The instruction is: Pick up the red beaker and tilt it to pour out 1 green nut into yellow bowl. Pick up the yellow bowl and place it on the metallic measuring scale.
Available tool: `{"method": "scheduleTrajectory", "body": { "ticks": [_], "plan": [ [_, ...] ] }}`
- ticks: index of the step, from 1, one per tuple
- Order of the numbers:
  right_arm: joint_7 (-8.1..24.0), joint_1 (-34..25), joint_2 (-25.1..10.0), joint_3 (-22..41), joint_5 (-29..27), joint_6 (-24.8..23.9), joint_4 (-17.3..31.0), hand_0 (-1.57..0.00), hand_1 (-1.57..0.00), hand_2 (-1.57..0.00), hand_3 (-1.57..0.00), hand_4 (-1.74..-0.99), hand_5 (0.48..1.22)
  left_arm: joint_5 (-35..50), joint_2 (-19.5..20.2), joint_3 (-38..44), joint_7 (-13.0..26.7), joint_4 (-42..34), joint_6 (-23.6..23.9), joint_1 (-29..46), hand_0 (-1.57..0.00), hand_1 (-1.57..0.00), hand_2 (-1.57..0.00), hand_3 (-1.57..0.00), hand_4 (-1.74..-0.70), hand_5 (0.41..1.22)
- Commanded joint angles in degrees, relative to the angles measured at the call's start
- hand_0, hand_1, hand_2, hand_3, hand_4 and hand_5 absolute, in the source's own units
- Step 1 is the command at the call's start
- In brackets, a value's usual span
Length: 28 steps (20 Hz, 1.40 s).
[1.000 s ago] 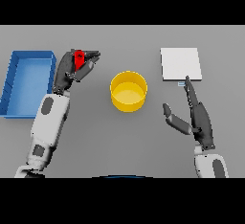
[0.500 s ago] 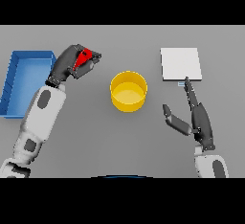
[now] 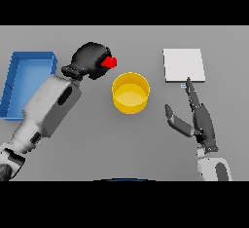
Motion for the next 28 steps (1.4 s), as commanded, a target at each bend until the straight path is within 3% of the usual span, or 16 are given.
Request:
{"method": "scheduleTrajectory", "body": {
  "ticks": [1, 2, 5, 9, 12, 16, 25, 28],
  "plan": [
    [-0.6, 0.2, -0.3, -0.5, -0.2, -0.1, 0.2, 0.00, 0.00, 0.00, 0.00, -1.187, 0.676, -1.9, 0.3, -1.5, 1.1, 0.6, -1.2, -0.8, -1.57, -1.57, -1.57, -1.57, -1.74, 1.197],
    [0.0, -0.1, -0.2, -0.5, -0.1, -0.4, -0.1, 0.00, 0.00, 0.00, 0.00, -1.191, 0.675, -3.8, 1.0, -3.2, 0.5, 1.4, -2.6, -1.7, -1.57, -1.57, -1.57, -1.57, -1.69, 1.202],
    [0.7, 0.3, 0.5, -0.4, -1.1, 0.0, 0.0, 0.00, 0.00, 0.00, 0.00, -1.195, 0.671, -8.6, 1.3, -7.4, -0.8, 3.6, -6.0, -6.0, -1.57, -1.57, -1.57, -1.38, -1.71, 1.211],
    [0.4, 0.7, 1.5, -0.6, -2.5, 0.4, 0.4, 0.00, 0.00, 0.00, 0.00, -1.206, 0.639, -13.9, 1.5, -12.6, -3.4, 6.2, -9.8, -10.5, -1.57, -1.57, -1.57, -1.29, -1.72, 1.217],
    [-0.3, 1.0, 1.7, -0.3, -1.1, -0.5, 1.2, 0.00, 0.00, 0.00, 0.00, -1.221, 0.617, -17.2, 1.2, -16.5, -7.5, 7.8, -10.1, -12.6, -1.57, -1.57, -1.57, -1.43, -1.73, 1.219],
    [-1.1, 0.7, 1.5, -0.3, -0.1, -1.5, 0.5, 0.00, 0.00, 0.00, 0.00, -1.205, 0.584, -21.7, 0.9, -21.3, -10.0, 9.4, -11.1, -16.2, -1.57, -1.57, -1.57, -1.51, -1.73, 1.220],
    [-0.6, -0.4, 1.4, -1.7, -1.5, -1.8, 0.9, 0.00, 0.00, 0.00, 0.00, -1.130, 0.565, -31.9, 1.7, -31.8, -15.4, 11.8, -9.8, -22.2, -1.57, -1.57, -1.57, -1.56, -1.74, 1.221],
    [-1.9, 1.0, 1.5, -0.3, 0.1, -1.6, 0.2, 0.00, 0.00, 0.00, 0.00, -1.136, 0.578, -34.8, 0.9, -34.2, -16.3, 13.0, -8.5, -23.5, -1.57, -1.57, -1.57, -1.57, -1.73, 1.221]
  ]
}}
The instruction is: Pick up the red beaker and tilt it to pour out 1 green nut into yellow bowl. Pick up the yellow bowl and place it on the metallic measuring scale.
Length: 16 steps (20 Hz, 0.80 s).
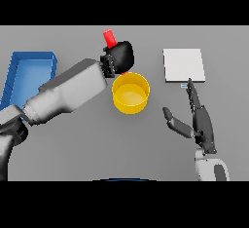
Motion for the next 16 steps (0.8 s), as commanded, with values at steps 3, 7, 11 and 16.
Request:
{"method": "scheduleTrajectory", "body": {
  "ticks": [3, 7, 11, 16],
  "plan": [
    [0.7, -0.5, -0.2, -0.9, -0.7, -0.3, 0.2, 0.00, 0.00, 0.00, 0.00, -1.133, 0.579, -2.9, -0.5, -2.1, -0.4, 0.6, 0.6, -1.9, -1.57, -1.57, -1.57, -1.57, -1.73, 1.221],
    [0.4, 0.1, -0.2, -0.8, -0.7, -0.2, -0.3, 0.00, 0.00, 0.00, 0.00, -1.138, 0.572, -5.8, -0.8, -4.1, -3.1, 1.6, 1.7, -7.0, -1.57, -1.57, -1.57, -1.57, -1.73, 1.221],
    [1.2, -0.6, 0.4, 0.0, 0.5, -0.7, 0.2, 0.00, 0.00, 0.00, 0.00, -1.133, 0.557, -5.7, 1.1, -0.7, -5.1, 5.9, 2.0, -16.5, -1.57, -1.57, -1.57, -1.57, -1.73, 1.221],
    [0.1, -1.7, 0.6, -0.2, -1.4, 0.6, 1.1, 0.00, 0.00, 0.00, 0.00, -1.105, 0.559, 0.6, 5.5, 11.6, -0.3, 14.5, 2.2, -23.8, -1.57, -1.57, -1.57, -1.57, -1.73, 1.221]
  ]
}}
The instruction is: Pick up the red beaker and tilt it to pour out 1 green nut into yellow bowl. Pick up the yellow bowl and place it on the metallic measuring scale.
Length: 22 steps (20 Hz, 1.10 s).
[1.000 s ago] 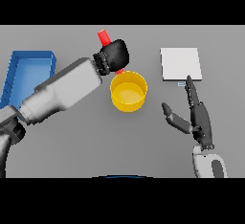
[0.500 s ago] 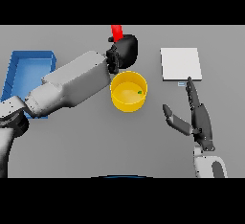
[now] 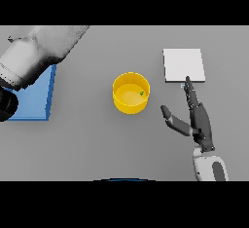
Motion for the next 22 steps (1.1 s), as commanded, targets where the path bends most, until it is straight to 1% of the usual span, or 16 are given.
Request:
{"method": "scheduleTrajectory", "body": {
  "ticks": [1, 2, 3, 5, 8, 9, 10, 11, 12, 13, 15, 16, 17, 18, 20, 22],
  "plan": [
    [0.0, -0.7, -0.1, 0.2, 0.4, -0.1, 0.2, 0.00, 0.00, 0.00, 0.00, -1.104, 0.563, 2.9, 0.4, 3.8, 1.1, 2.7, -1.0, -0.9, -1.57, -1.57, -1.57, -1.57, -1.73, 1.221],
    [-0.5, -0.5, -0.2, 0.4, 0.5, 0.1, 0.3, 0.00, 0.00, 0.00, 0.00, -1.102, 0.572, 7.1, 1.6, 9.4, 3.5, 5.3, -2.8, -1.4, -1.57, -1.57, -1.57, -1.52, -1.73, 1.221],
    [-1.6, 0.0, -0.6, 0.4, 0.5, 0.4, 0.3, 0.00, 0.00, 0.00, 0.00, -1.104, 0.576, 11.0, 3.1, 14.3, 5.3, 7.2, -3.3, -1.3, -1.57, -1.57, -1.57, -1.51, -1.73, 1.221],
    [-0.8, -0.9, -0.4, 0.2, 0.1, 0.4, 1.0, 0.00, 0.00, 0.00, 0.00, -1.114, 0.578, 18.9, 6.3, 23.9, 8.4, 11.0, -3.7, -0.2, -1.57, -1.57, -1.57, -1.51, -1.74, 1.221],
    [-1.5, -0.9, -1.0, 0.4, 0.4, 0.7, 1.1, 0.00, 0.00, 0.00, 0.00, -1.118, 0.595, 28.7, 11.4, 34.6, 9.7, 14.5, -1.2, 4.2, -1.57, -1.57, -1.57, -1.54, -1.74, 1.221],
    [-1.1, -1.3, -0.7, 0.6, 0.5, 0.6, 1.1, 0.00, 0.00, 0.00, 0.00, -1.125, 0.601, 31.2, 12.5, 37.2, 10.9, 14.7, 0.1, 6.2, -1.57, -1.57, -1.57, -1.54, -1.74, 1.221],
    [-1.0, -1.1, -1.3, 0.6, 1.3, 0.4, 1.1, 0.00, 0.00, 0.00, 0.00, -1.127, 0.606, 33.6, 13.3, 39.4, 12.2, 14.6, 1.6, 8.5, -1.57, -1.57, -1.57, -1.55, -1.74, 1.221],
    [-0.7, -1.7, -1.5, 0.4, 1.5, 0.2, 2.1, 0.00, 0.00, 0.00, 0.00, -1.132, 0.614, 35.4, 14.0, 41.2, 14.2, 14.7, 2.7, 10.8, -1.57, -1.57, -1.57, -1.55, -1.74, 1.221],
    [-1.1, -1.7, -1.1, 0.9, 1.7, 0.3, 2.5, 0.00, 0.00, 0.00, 0.00, -1.132, 0.621, 36.8, 13.7, 42.3, 17.4, 14.6, 4.7, 13.7, -1.57, -1.57, -1.57, -1.56, -1.74, 1.221],
    [-1.1, -1.9, -1.5, 0.7, 1.9, 0.3, 2.3, 0.00, 0.00, 0.00, 0.00, -1.138, 0.626, 37.5, 13.8, 42.9, 19.5, 13.8, 6.9, 16.1, -1.57, -1.57, -1.57, -1.56, -1.74, 1.221],
    [-0.6, -2.4, -2.1, 0.5, 1.6, 0.7, 2.1, 0.00, 0.00, 0.00, 0.00, -1.134, 0.632, 41.9, 13.9, 46.6, 22.2, 11.7, 10.2, 20.8, -1.57, -1.57, -1.57, -1.56, -1.74, 1.221],
    [-1.0, -2.0, -2.3, 0.5, 1.1, 1.2, 1.6, 0.00, 0.00, 0.00, 0.00, -1.133, 0.640, 44.1, 13.9, 48.4, 24.1, 10.4, 11.6, 23.3, -1.57, -1.57, -1.57, -1.57, -1.74, 1.221],
    [-1.6, -1.6, -1.6, 1.2, 1.4, 1.2, 2.0, 0.00, 0.00, 0.00, 0.00, -1.138, 0.648, 45.9, 13.4, 49.7, 26.4, 8.6, 12.9, 26.0, -1.57, -1.57, -1.57, -1.57, -1.74, 1.221],
    [-1.6, -1.7, -1.9, 0.8, 1.0, 1.4, 1.9, 0.00, 0.00, 0.00, 0.00, -1.133, 0.655, 47.6, 13.3, 50.9, 27.9, 6.8, 13.6, 28.8, -1.57, -1.57, -1.57, -1.57, -1.74, 1.221],
    [-1.5, -1.3, -2.1, 0.8, 0.8, 1.7, 1.9, 0.00, 0.00, 0.00, 0.00, -1.127, 0.664, 50.6, 12.5, 52.4, 29.7, 1.3, 14.6, 34.8, -1.57, -1.57, -1.57, -1.57, -1.74, 1.221],
    [-2.0, -0.9, -2.1, 0.8, 0.7, 1.8, 1.7, 0.00, 0.00, 0.00, 0.00, -1.141, 0.673, 52.7, 11.3, 52.9, 30.9, -5.2, 16.0, 42.0, -1.57, -1.57, -1.57, -1.57, -1.74, 1.221]
  ]
}}
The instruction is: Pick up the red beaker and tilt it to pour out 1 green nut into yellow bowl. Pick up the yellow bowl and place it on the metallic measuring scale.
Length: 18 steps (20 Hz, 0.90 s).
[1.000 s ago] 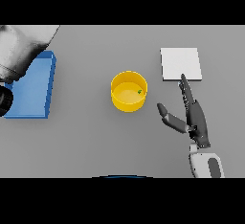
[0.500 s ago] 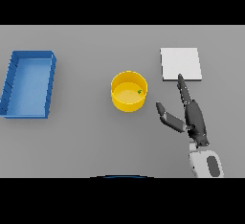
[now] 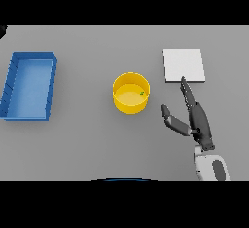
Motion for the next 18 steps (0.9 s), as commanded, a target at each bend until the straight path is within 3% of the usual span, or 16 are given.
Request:
{"method": "scheduleTrajectory", "body": {
  "ticks": [1, 3, 5, 9, 11, 12, 14, 16, 18],
  "plan": [
    [0.1, -0.6, 0.0, -0.1, 0.4, -0.5, 0.4, 0.00, 0.00, 0.00, 0.00, -1.151, 0.676, 1.3, -1.0, 0.3, 0.4, -3.7, 1.0, 3.7, -1.57, -1.57, -1.57, -1.57, -1.74, 1.221],
    [-1.0, 0.1, -0.5, -0.3, 0.6, -0.5, 0.1, 0.00, 0.00, 0.00, 0.00, -1.166, 0.676, 2.8, -2.3, 0.8, 2.2, -9.3, 2.1, 9.4, -1.57, -1.57, -1.57, -1.57, -1.74, 1.221],
    [-0.3, 0.0, -0.4, -0.1, 0.5, -0.2, 0.3, 0.00, 0.00, 0.00, 0.00, -1.174, 0.676, 4.1, -3.5, 1.0, 3.1, -14.3, 2.7, 13.8, -1.57, -1.57, -1.57, -1.57, -1.74, 1.151],
    [0.1, -0.7, -0.4, -0.5, 0.1, -0.2, 0.9, 0.00, 0.00, 0.00, 0.00, -1.157, 0.671, 5.3, -4.6, 1.1, 8.7, -21.1, 3.0, 18.6, -1.57, -1.57, -1.57, -1.57, -1.74, 0.925],
    [-0.4, 0.0, -0.4, -0.5, -0.6, 0.3, 0.3, 0.00, 0.00, 0.00, 0.00, -1.155, 0.670, 6.3, -4.7, 1.3, 11.0, -23.4, 1.6, 19.9, -1.57, -1.57, -1.53, -1.53, -1.52, 0.818],
    [0.0, -0.4, -0.4, -0.6, -0.5, 0.1, 0.3, 0.00, 0.00, 0.00, 0.00, -1.153, 0.670, 7.3, -4.4, 0.6, 9.8, -25.3, -1.2, 20.9, -1.47, -1.34, -1.28, -1.32, -1.37, 0.774],
    [-0.6, 0.2, -0.7, -0.5, -0.3, 0.2, 0.1, 0.00, 0.00, 0.00, 0.00, -1.149, 0.670, 11.1, -3.8, 1.1, 9.0, -28.7, -6.3, 22.8, -0.94, -0.86, -0.82, -0.84, -1.13, 0.705],
    [-0.3, 0.2, -0.4, -0.4, -0.4, 0.1, -0.2, 0.00, 0.00, 0.00, 0.00, -1.153, 0.670, 12.7, -3.2, 0.8, 10.1, -29.4, -9.7, 23.6, -0.60, -0.55, -0.52, -0.54, -0.98, 0.664],
    [-1.1, 0.4, -0.1, -0.1, 0.0, -0.1, -0.1, 0.00, 0.00, 0.00, 0.00, -1.155, 0.669, 11.7, -1.8, -0.5, 11.0, -29.8, -11.8, 23.8, -0.38, -0.35, -0.33, -0.34, -0.88, 0.644]
  ]
}}
